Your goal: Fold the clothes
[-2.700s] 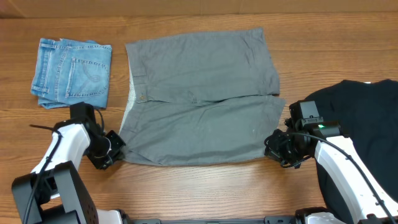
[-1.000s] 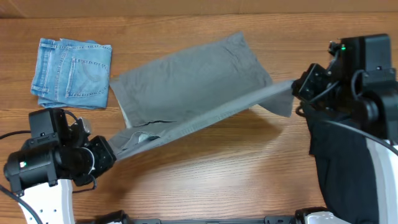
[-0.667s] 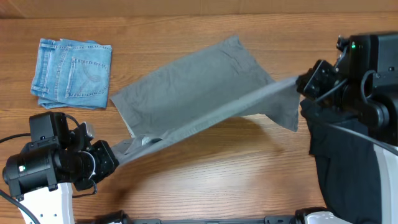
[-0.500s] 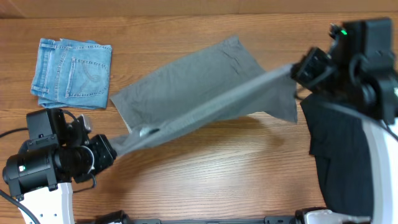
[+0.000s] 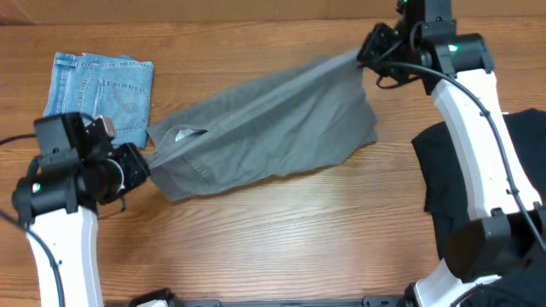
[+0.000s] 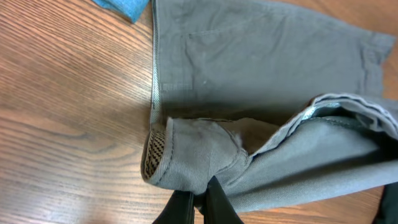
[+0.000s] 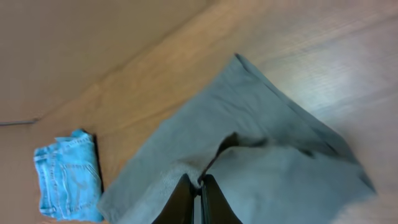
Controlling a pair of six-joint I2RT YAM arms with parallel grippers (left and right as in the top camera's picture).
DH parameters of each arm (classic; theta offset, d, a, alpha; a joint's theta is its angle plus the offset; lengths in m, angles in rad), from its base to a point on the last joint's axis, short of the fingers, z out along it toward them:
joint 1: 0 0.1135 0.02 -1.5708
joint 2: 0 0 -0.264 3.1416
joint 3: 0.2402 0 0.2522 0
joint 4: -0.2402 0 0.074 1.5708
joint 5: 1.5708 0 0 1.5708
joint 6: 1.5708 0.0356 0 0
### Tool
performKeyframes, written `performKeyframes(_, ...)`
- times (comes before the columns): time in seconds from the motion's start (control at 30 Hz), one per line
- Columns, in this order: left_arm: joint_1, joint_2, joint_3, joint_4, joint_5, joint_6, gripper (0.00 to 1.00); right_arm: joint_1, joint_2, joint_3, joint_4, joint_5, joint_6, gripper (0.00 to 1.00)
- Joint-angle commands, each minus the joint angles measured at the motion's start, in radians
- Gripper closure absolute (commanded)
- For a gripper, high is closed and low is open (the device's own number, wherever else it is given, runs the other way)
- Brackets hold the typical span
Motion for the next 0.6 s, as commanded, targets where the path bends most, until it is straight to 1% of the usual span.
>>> performKeyframes(0.0, 0.009, 0.075, 0.012, 0.016, -0.165, 0.002, 0.95, -0.034, 0.027, 0.027, 0.077, 0.14, -0.003, 0.96)
performKeyframes(0.17, -0.008, 0.183, 0.012, 0.086, -0.172, 0.001, 0.95, -0.034, 0.084, 0.026, 0.166, 0.13, -0.003, 0.96)
performKeyframes(0.27, -0.008, 0.228, 0.012, 0.116, -0.193, 0.001, 0.93, -0.034, 0.136, 0.026, 0.23, 0.119, 0.004, 0.96)
performKeyframes(0.37, -0.008, 0.257, 0.012, 0.151, -0.226, 0.001, 0.89, -0.034, 0.182, 0.026, 0.283, 0.109, 0.004, 0.96)
performKeyframes(0.5, -0.019, 0.315, 0.012, 0.225, -0.225, 0.0, 0.81, -0.034, 0.251, 0.026, 0.352, 0.085, 0.004, 0.96)
performKeyframes(0.57, -0.034, 0.356, 0.012, 0.266, -0.232, 0.001, 0.79, -0.033, 0.277, 0.026, 0.385, 0.081, 0.004, 0.96)
